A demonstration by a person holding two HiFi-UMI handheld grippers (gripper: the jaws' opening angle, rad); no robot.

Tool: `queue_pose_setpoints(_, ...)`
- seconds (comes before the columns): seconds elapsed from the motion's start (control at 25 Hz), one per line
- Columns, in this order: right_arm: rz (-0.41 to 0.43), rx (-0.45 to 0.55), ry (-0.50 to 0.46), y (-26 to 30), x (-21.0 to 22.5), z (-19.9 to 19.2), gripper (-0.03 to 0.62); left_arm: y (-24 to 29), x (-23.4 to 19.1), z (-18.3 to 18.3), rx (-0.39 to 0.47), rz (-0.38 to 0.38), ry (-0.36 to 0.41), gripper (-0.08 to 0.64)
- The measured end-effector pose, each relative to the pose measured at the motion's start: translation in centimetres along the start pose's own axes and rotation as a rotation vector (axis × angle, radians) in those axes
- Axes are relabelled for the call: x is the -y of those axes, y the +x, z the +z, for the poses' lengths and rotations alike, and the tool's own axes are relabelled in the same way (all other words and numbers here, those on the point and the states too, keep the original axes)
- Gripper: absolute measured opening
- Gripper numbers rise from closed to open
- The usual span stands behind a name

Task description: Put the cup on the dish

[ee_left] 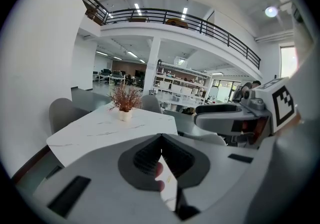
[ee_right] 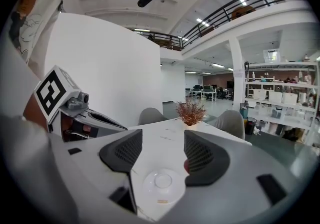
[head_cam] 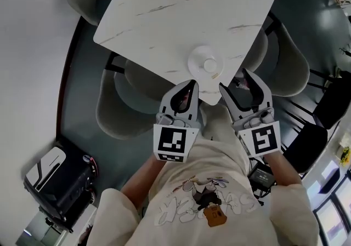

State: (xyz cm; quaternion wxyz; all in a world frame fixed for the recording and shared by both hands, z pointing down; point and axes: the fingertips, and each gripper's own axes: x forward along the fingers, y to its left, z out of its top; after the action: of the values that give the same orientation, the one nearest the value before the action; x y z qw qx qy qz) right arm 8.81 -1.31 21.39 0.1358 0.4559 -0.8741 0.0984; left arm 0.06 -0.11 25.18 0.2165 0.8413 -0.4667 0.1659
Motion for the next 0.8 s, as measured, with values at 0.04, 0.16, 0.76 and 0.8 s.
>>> queue_pose_setpoints(0.04,-0.001,0.005,0.001,-0.3,-0.1,0.3,0.264,-0.2,0.4,0.3,0.002,-0.005,-0.004,0.003)
queue_pose_setpoints(0.16,0.005,0.029,0.003,-1.2,-0.8,1.4,0.264,-1.3,1.4,1.2,0.012,-0.023,-0.024,0.003)
queue_pose_setpoints(0.76,-0.068,0.116,0.016,-4.0,-0.1,6.5,0.116,-2.9,2.3,5.3,0.091,-0.035,-0.035,0.003)
queue_pose_setpoints(0.8,-0.076,0.118,0.022,-4.1,0.0,6.6,0.098,-2.9,2.4,5.5,0.094,-0.039,-0.034,0.003)
